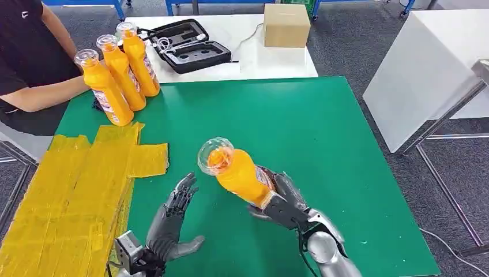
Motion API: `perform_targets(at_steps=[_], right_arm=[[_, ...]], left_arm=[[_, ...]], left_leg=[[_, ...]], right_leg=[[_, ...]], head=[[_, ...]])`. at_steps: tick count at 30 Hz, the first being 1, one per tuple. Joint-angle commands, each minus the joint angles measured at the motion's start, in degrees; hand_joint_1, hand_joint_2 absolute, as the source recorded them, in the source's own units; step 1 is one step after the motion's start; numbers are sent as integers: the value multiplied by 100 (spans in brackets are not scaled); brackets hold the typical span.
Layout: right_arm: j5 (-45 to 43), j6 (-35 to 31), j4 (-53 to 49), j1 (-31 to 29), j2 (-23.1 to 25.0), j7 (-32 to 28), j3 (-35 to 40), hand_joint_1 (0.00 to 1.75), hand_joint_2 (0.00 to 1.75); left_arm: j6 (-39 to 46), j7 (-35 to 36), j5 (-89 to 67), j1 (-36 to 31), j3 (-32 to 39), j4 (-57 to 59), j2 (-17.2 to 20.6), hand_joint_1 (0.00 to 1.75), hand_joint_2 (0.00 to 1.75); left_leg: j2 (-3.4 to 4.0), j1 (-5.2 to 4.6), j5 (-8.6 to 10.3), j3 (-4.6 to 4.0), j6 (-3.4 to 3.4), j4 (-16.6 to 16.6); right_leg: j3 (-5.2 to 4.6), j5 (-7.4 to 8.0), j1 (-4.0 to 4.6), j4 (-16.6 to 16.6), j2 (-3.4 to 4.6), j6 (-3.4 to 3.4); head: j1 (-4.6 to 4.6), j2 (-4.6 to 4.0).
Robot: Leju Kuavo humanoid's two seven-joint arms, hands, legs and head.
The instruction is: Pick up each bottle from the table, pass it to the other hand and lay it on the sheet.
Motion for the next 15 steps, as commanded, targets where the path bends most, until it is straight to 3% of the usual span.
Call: perform_targets(at_steps=[1,6,15], right_arm=[[81,-54,699,-442,221,91,394,175,175],[77,-44,844,-540,270,86,489,175,175],[342,-74,1431,-730,610,193,1340,175,175]], left_arm=[[369,84,-345,-246,-403,-21,-10,0,175],[636,103,-597,-298,-447,49,-46,0,175],[894,153,-801,-418,-375,116,-119,0,175]], left_leg=[[14,2,1,0,-3,-1],[24,3,0,2,-4,1],[29,3,1,6,-9,-4]], right_leg=[[-2,3,2,-1,6,-2],[0,5,3,0,10,-2],[0,5,3,0,14,-6]], head=[[-2,0],[-2,0],[-2,0]])
